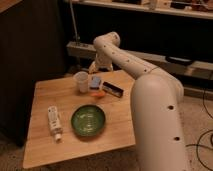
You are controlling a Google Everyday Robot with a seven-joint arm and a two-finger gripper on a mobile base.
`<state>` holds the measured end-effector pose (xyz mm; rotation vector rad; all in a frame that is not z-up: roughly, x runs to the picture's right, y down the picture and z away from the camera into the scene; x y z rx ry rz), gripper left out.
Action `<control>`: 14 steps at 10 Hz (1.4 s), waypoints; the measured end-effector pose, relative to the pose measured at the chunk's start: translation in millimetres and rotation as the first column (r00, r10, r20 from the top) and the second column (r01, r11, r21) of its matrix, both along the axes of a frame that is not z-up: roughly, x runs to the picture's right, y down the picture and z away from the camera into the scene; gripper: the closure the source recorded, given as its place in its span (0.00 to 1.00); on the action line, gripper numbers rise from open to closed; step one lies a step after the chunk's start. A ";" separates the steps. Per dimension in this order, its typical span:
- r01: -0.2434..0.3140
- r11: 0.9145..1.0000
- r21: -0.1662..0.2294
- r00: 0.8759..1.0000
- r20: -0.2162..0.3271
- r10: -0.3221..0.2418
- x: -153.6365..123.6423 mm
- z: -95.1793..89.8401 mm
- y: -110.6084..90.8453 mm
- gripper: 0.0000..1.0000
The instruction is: Place the white sponge in the ceramic bowl
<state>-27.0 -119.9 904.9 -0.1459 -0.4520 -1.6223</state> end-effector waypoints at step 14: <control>-0.365 0.930 -0.036 0.930 -0.055 0.363 40.1 59.3 21.8 0.20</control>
